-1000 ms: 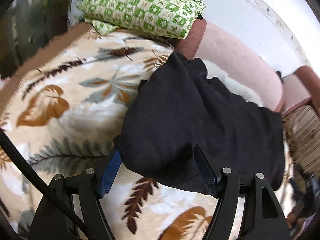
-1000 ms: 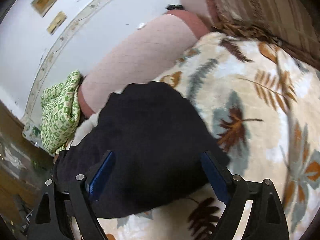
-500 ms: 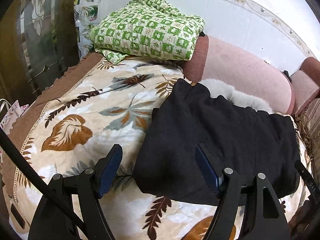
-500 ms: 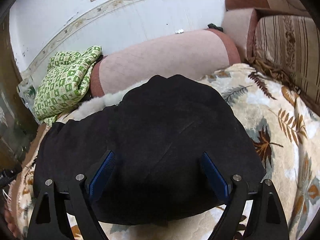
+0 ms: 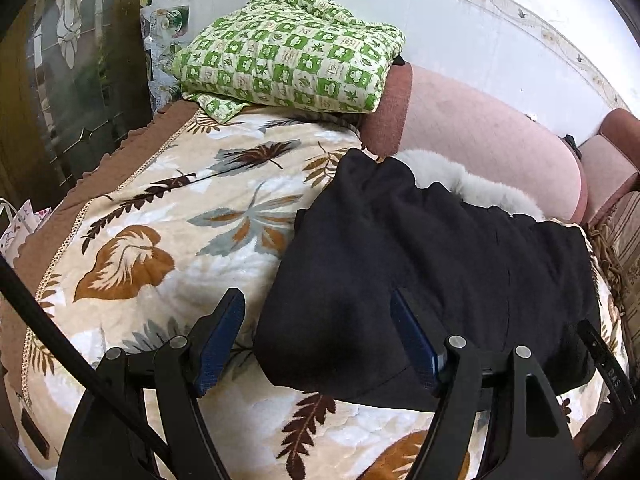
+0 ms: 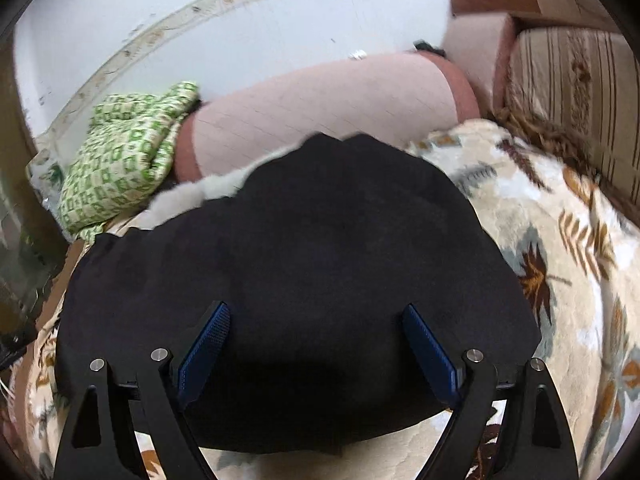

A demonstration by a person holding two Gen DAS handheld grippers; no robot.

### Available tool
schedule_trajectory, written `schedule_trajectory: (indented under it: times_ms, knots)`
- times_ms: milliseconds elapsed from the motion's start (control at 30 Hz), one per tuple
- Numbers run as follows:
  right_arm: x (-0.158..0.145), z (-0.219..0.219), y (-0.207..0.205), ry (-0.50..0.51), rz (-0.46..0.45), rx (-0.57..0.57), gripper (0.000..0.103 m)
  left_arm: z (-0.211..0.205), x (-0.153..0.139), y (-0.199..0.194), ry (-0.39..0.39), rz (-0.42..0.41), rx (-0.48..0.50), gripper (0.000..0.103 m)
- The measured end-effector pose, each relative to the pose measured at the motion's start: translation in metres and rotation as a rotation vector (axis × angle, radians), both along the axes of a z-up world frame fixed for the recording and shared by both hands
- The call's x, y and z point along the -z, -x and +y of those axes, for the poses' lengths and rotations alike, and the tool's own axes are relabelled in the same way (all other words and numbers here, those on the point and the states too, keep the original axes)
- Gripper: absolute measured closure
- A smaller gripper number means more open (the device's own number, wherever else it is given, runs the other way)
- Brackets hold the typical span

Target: Fold large clothes

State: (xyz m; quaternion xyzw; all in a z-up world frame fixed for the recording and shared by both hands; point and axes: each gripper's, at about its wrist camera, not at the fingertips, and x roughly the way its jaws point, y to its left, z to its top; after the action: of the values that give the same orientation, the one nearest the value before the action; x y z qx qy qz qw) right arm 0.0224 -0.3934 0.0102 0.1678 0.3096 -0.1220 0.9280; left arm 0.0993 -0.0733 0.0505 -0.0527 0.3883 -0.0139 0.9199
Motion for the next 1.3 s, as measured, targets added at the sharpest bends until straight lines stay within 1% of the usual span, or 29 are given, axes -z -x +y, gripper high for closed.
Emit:
schedule_trajectory:
  times_ms: [167,233,300,367,400,467,500,567,600,633,700,733,767,800,833,867,900,967,1033,1100,1167,1233,1300]
  knots:
    - [-0.010,0.031,-0.001,0.114,-0.032,-0.060,0.012,0.000,0.002,-0.002,0.011,0.006,0.005,0.029]
    - [-0.010,0.040,-0.009,0.155,-0.026,-0.078,0.012,0.002,0.003,-0.004,0.021,0.012,0.005,0.029]
    - [-0.008,0.041,-0.021,0.185,-0.008,-0.068,0.012,0.003,0.004,-0.005,0.030,0.018,0.006,0.029]
    - [0.000,0.036,-0.034,0.180,0.023,-0.064,0.012,0.003,0.004,-0.006,0.036,0.019,0.007,0.029]
    - [0.010,0.030,-0.045,0.163,0.065,-0.064,0.007,0.003,0.003,-0.006,0.037,0.018,0.008,0.029]
    - [0.025,0.024,-0.059,0.149,0.101,-0.074,0.001,0.004,0.004,-0.006,0.037,0.018,0.006,0.029]
    - [0.028,0.025,-0.063,0.170,0.114,-0.076,0.001,0.005,0.004,-0.007,0.040,0.017,0.005,0.029]
    - [0.021,0.033,-0.066,0.229,0.138,-0.076,0.001,0.007,0.004,-0.008,0.043,0.017,-0.004,0.029]
    - [0.012,0.039,-0.065,0.235,0.123,-0.078,0.001,0.009,0.003,-0.010,0.045,0.018,-0.010,0.029]
    - [0.001,0.045,-0.062,0.222,0.084,-0.100,0.001,0.014,0.003,-0.013,0.050,0.021,-0.026,0.029]
    - [-0.017,0.066,-0.062,0.217,0.020,-0.166,0.002,0.026,0.003,-0.019,0.074,0.025,-0.067,0.029]
    - [-0.021,0.075,-0.064,0.223,0.008,-0.200,0.003,0.034,0.003,-0.022,0.092,0.028,-0.090,0.029]
    - [-0.026,0.090,-0.070,0.225,0.004,-0.263,0.009,0.040,0.004,-0.023,0.107,0.031,-0.106,0.029]
    - [-0.027,0.105,-0.080,0.218,0.016,-0.335,0.026,0.048,0.004,-0.026,0.127,0.038,-0.127,0.029]
    - [-0.025,0.120,-0.092,0.213,0.042,-0.392,0.037,0.054,0.004,-0.027,0.142,0.040,-0.140,0.029]
    - [-0.023,0.131,-0.103,0.217,0.066,-0.423,0.057,0.060,0.005,-0.028,0.157,0.041,-0.154,0.029]
    - [-0.019,0.145,-0.117,0.228,0.083,-0.451,0.065,0.065,0.005,-0.029,0.173,0.043,-0.170,0.029]
    - [-0.017,0.168,-0.139,0.258,0.077,-0.467,0.065,0.071,0.006,-0.030,0.187,0.043,-0.182,0.029]
    - [-0.012,0.185,-0.167,0.238,0.098,-0.492,0.064,0.074,0.006,-0.033,0.194,0.048,-0.184,0.028]
    - [-0.001,0.201,-0.200,0.222,0.159,-0.497,0.064,0.077,0.007,-0.034,0.197,0.052,-0.189,0.028]
    - [0.014,0.212,-0.230,0.259,0.228,-0.472,0.064,0.079,0.008,-0.035,0.201,0.056,-0.190,0.028]
    - [0.028,0.211,-0.254,0.266,0.277,-0.446,0.061,0.078,0.009,-0.035,0.202,0.056,-0.186,0.028]
    - [0.029,0.204,-0.259,0.226,0.294,-0.432,0.061,0.075,0.009,-0.035,0.191,0.050,-0.180,0.028]
